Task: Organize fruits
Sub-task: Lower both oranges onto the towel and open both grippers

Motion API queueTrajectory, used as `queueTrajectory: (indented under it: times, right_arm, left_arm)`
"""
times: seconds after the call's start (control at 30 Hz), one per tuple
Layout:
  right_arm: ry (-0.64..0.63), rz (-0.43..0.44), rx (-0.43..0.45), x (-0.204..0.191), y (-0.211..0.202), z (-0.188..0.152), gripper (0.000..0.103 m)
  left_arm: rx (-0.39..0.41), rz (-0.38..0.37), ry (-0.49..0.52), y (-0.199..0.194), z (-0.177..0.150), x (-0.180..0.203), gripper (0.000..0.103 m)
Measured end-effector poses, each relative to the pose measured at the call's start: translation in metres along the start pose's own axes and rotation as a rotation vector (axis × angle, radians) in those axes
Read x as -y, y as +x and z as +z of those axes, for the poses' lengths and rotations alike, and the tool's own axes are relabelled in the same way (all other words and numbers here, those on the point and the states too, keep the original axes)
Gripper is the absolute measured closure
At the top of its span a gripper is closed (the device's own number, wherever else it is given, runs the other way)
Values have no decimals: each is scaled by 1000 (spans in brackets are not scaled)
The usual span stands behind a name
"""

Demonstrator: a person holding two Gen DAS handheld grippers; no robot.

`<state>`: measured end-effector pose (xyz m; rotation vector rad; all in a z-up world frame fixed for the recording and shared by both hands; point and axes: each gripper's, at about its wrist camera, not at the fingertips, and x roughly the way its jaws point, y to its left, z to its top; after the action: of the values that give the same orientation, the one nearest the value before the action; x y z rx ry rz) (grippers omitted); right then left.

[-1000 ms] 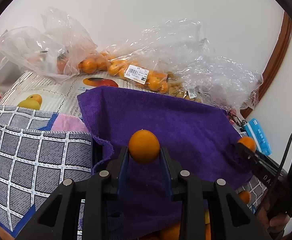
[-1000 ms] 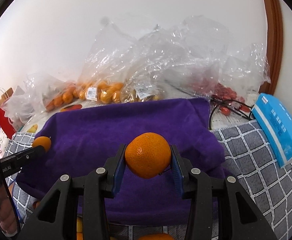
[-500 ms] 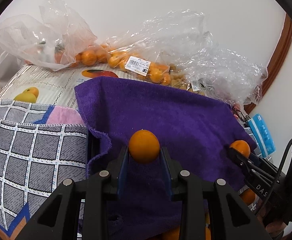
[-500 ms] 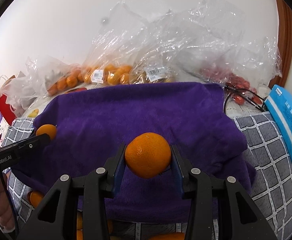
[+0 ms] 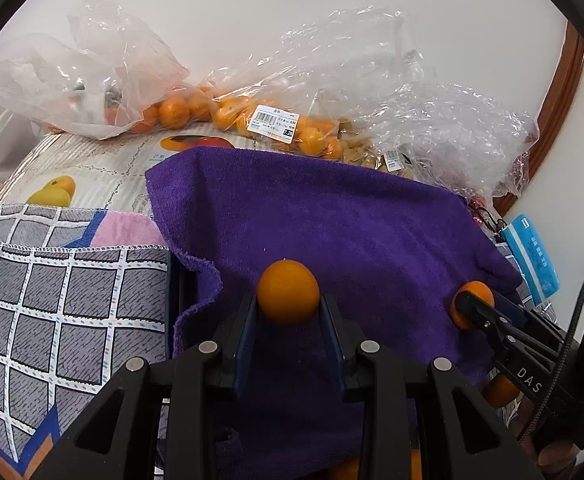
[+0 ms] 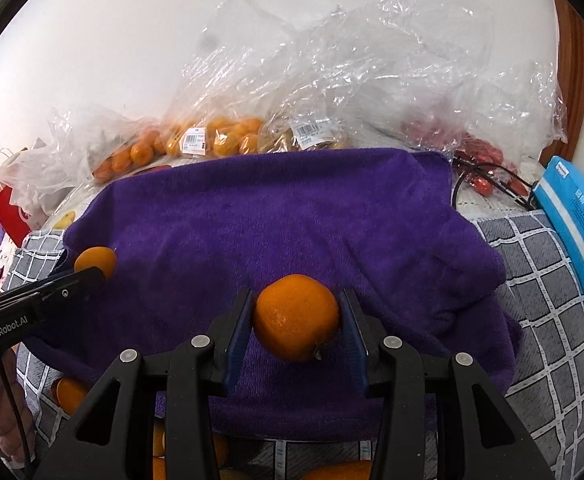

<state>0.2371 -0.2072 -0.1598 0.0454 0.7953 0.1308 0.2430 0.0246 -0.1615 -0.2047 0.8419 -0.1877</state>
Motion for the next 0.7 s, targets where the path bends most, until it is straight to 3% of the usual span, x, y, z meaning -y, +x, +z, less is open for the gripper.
queueTrajectory:
  times: [0.1,0.17,0.33,0.5,0.7]
  right_arm:
    - [-3,3,11,0,-4,1,58]
    - [1,4,13,0,-5,2,50]
    - [11,-6,24,2,-8,4,42]
    - [16,-18,42,2,-12,5,41]
    - [30,0,62,3,-16,4,41]
  left_arm:
    - [3,7,6,0,-1,1,73]
    - [2,9,7,0,0,1,73]
    - [1,2,-1,0,0,0,73]
    - [17,-6,-13,-5,1,-2,72]
    - [64,-47,-3,-18,0,2,59]
